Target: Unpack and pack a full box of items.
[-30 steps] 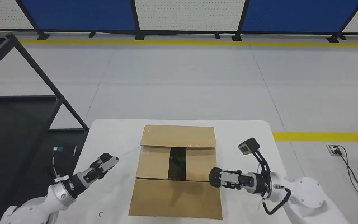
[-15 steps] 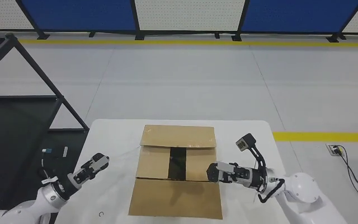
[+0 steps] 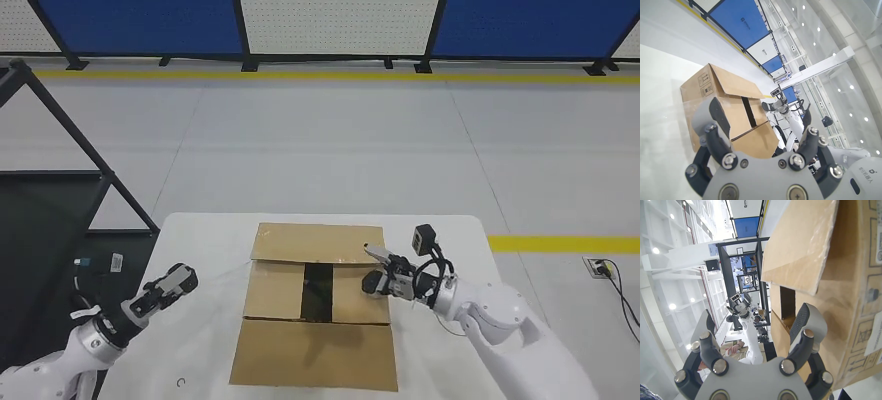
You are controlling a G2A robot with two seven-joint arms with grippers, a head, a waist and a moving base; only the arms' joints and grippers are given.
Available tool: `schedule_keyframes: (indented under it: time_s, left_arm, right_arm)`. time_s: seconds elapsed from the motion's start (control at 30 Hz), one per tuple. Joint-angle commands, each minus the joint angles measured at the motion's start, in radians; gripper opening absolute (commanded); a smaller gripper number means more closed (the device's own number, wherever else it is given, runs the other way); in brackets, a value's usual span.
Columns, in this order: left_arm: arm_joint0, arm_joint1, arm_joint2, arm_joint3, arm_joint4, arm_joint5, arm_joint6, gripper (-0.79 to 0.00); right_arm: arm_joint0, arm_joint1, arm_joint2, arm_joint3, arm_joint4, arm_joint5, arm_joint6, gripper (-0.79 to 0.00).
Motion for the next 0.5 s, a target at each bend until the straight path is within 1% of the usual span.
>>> schedule_keyframes:
  time_s: [0.0,0.27,0.4,0.43,0.47]
  left_arm:
    - [0.008,0.000,-0.001,0.001,0.000,-0.001,0.007,0.000]
    - [0.043,-0.001,0.008,-0.005,-0.014,0.004,0.025,0.000]
    - [0.059,-0.002,0.018,-0.012,-0.008,0.001,0.045,0.000]
    - [0.064,-0.003,0.020,-0.015,-0.007,0.001,0.051,0.000]
    - [0.069,-0.003,0.024,-0.020,-0.011,0.002,0.051,0.000]
  right_arm:
    - [0.017,-0.007,-0.009,0.024,0.001,-0.013,-0.024,0.000]
    - [0.108,-0.047,-0.033,0.131,0.087,-0.119,-0.065,0.000]
    - [0.167,-0.070,-0.055,0.177,0.115,-0.154,-0.081,0.000]
    - [0.182,-0.077,-0.064,0.191,0.129,-0.147,-0.079,0.000]
    - [0.203,-0.083,-0.073,0.209,0.137,-0.119,-0.080,0.000]
